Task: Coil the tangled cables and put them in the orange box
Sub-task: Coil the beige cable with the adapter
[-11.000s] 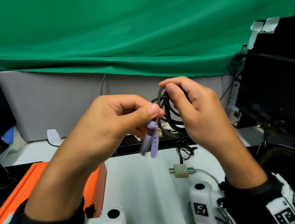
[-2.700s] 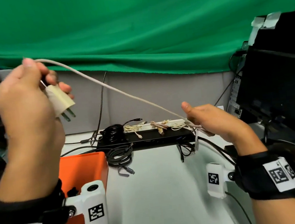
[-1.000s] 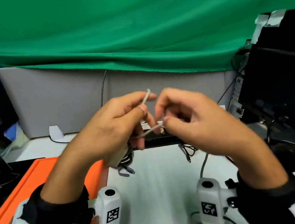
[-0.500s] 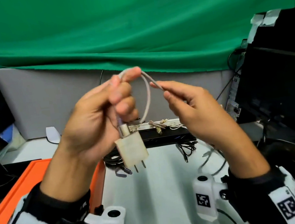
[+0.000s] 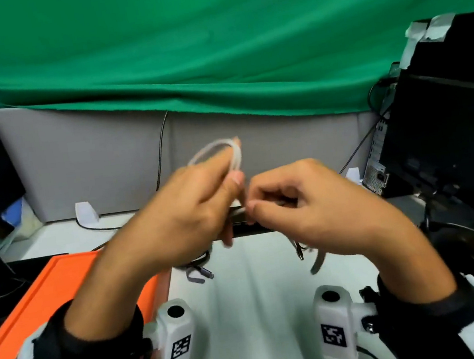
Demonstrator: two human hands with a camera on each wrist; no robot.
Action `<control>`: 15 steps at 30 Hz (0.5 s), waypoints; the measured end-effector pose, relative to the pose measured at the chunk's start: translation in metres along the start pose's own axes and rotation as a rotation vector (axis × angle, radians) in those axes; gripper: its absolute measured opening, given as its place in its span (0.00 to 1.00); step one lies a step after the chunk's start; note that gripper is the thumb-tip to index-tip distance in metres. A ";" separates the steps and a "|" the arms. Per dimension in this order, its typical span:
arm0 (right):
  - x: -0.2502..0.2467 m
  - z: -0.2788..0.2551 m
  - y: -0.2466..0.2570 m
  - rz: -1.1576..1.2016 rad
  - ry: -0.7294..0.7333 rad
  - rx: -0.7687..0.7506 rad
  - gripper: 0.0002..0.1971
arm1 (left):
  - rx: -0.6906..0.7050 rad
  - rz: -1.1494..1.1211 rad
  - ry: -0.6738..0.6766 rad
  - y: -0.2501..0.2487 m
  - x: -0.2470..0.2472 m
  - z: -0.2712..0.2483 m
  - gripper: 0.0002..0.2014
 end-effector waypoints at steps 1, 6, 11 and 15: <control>-0.006 -0.003 0.001 0.041 -0.025 -0.009 0.13 | -0.026 -0.043 0.124 0.000 0.002 -0.001 0.17; -0.035 -0.010 -0.011 0.097 -0.344 -0.143 0.22 | -0.051 -0.698 0.466 0.001 -0.005 -0.012 0.20; -0.042 -0.007 -0.024 0.034 -0.606 -0.198 0.27 | 0.066 -1.385 0.385 -0.006 -0.011 -0.006 0.12; -0.027 0.008 -0.034 -0.075 -0.526 -0.040 0.23 | 0.109 -1.801 0.130 -0.006 -0.012 0.005 0.17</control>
Point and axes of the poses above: each hand's wrist, its own z-axis towards the middle knuckle, its own x-axis out of the palm, y = z × x, the point moved 1 cm from there along z, towards the middle knuckle, and after that the axes turned 9 degrees about z, right-handed, at the moved point
